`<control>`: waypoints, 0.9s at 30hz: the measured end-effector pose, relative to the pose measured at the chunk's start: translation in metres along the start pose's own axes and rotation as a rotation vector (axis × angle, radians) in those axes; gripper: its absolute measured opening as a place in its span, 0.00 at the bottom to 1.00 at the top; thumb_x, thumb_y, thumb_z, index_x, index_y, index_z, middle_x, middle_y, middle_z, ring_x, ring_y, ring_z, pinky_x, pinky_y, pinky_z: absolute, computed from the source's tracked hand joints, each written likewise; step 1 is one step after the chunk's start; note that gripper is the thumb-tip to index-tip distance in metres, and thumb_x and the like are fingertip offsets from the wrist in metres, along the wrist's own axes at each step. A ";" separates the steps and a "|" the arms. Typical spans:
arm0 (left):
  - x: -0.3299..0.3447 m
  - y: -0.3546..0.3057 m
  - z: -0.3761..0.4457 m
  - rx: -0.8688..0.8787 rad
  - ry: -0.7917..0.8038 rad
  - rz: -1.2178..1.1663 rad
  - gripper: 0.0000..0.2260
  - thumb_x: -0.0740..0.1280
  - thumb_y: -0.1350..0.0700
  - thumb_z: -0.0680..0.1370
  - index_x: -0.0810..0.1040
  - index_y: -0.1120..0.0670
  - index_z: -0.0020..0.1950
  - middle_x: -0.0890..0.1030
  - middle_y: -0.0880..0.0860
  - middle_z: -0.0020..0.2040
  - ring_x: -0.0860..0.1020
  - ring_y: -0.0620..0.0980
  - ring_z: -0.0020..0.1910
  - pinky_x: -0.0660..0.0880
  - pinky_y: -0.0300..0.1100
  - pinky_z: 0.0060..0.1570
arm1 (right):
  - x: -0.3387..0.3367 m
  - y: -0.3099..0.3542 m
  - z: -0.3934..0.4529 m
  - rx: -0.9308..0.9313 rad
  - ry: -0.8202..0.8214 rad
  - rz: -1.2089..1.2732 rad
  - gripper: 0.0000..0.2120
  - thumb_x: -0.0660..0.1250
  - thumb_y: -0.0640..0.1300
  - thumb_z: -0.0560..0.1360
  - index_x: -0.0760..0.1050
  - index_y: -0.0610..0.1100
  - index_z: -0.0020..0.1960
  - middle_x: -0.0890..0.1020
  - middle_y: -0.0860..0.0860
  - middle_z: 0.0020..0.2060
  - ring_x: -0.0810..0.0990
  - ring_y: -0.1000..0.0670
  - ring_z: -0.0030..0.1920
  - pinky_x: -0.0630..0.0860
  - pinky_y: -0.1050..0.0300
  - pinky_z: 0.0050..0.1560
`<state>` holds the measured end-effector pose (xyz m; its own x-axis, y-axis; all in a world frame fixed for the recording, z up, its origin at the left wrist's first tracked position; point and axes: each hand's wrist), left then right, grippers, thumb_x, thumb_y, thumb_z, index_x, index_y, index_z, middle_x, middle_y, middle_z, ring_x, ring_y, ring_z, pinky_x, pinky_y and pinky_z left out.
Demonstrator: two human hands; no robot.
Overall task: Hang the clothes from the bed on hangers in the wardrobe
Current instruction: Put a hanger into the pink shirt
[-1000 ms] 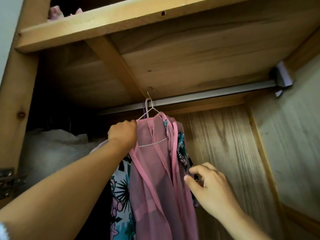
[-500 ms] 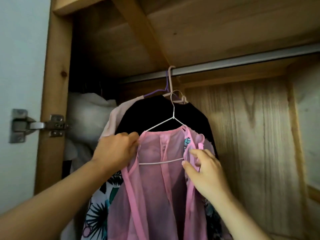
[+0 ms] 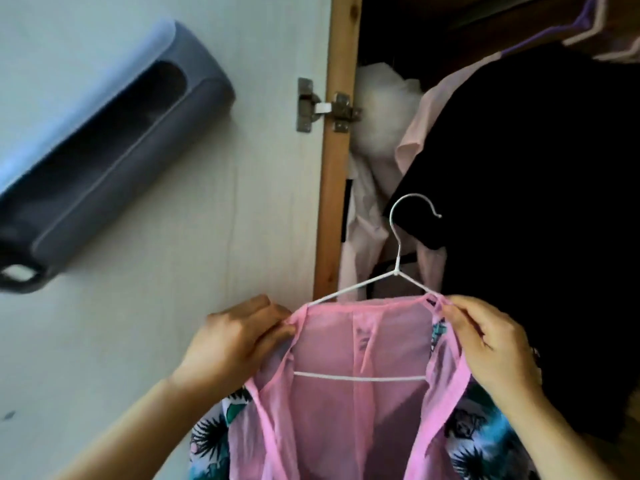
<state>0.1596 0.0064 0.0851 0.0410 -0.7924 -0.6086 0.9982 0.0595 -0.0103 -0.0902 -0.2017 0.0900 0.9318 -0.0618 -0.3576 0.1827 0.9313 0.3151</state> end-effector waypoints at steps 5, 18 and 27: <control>-0.038 0.005 -0.094 -0.199 0.004 -0.016 0.15 0.56 0.43 0.79 0.80 0.47 0.48 0.78 0.41 0.45 0.76 0.38 0.40 0.68 0.27 0.39 | 0.066 0.033 -0.048 -0.017 0.054 0.165 0.16 0.60 0.48 0.74 0.83 0.40 0.48 0.83 0.56 0.43 0.79 0.59 0.44 0.74 0.68 0.45; -0.152 -0.010 -0.215 -0.492 -0.260 0.447 0.13 0.61 0.52 0.77 0.84 0.54 0.52 0.79 0.45 0.55 0.76 0.40 0.57 0.69 0.40 0.61 | 0.173 0.176 -0.112 -0.097 0.120 0.508 0.20 0.60 0.54 0.77 0.83 0.40 0.47 0.83 0.48 0.35 0.80 0.45 0.35 0.76 0.45 0.36; -0.251 -0.004 -0.268 -0.591 -0.214 0.681 0.18 0.58 0.43 0.78 0.79 0.51 0.61 0.77 0.50 0.63 0.74 0.49 0.63 0.65 0.54 0.65 | 0.216 0.313 -0.125 -0.221 0.233 0.718 0.15 0.62 0.50 0.75 0.82 0.43 0.48 0.80 0.56 0.36 0.75 0.54 0.37 0.68 0.51 0.39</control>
<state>0.1333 0.3681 0.0250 0.6762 -0.5647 -0.4731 0.5736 0.8066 -0.1429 0.1291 0.1214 0.0014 0.7044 0.6360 -0.3153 -0.5285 0.7664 0.3652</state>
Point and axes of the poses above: each hand's wrist, its own z-axis towards the middle knuckle, its own x-axis out of the palm, y = z × x
